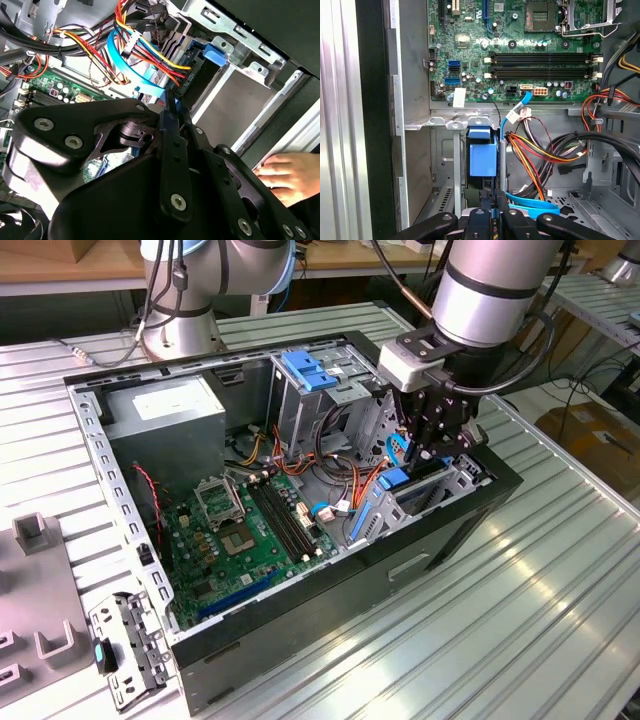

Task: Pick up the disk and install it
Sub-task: 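Insert the second disk wire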

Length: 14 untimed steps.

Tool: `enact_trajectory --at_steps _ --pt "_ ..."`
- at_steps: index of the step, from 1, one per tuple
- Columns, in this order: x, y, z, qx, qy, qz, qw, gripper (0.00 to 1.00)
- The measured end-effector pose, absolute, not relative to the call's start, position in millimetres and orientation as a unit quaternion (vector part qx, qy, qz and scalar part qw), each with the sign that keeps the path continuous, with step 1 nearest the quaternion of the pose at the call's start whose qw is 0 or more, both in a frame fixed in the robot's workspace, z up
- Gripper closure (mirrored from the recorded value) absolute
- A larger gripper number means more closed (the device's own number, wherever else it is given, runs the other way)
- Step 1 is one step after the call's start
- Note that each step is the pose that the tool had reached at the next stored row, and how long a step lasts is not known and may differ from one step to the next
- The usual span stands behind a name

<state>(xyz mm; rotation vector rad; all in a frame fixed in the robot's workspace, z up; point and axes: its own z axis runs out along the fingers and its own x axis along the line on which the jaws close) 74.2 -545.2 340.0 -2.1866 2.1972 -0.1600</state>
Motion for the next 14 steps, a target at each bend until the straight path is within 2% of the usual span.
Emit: enact_trajectory --at_steps 4,5,10,11,13,14 --pt "74.3 -545.4 339.7 -0.704 0.708 -0.051 0.019 0.83" --pt "74.3 -545.3 342.1 -0.704 0.708 -0.051 0.019 0.76" --pt "74.3 -545.4 349.3 -0.704 0.708 -0.052 0.019 0.76" --pt "74.3 -545.4 349.4 -0.704 0.708 -0.052 0.019 0.78" --pt "74.3 -545.4 349.5 -0.704 0.708 -0.052 0.019 0.89" --pt "74.3 -545.4 349.5 -0.704 0.708 -0.052 0.019 0.89"
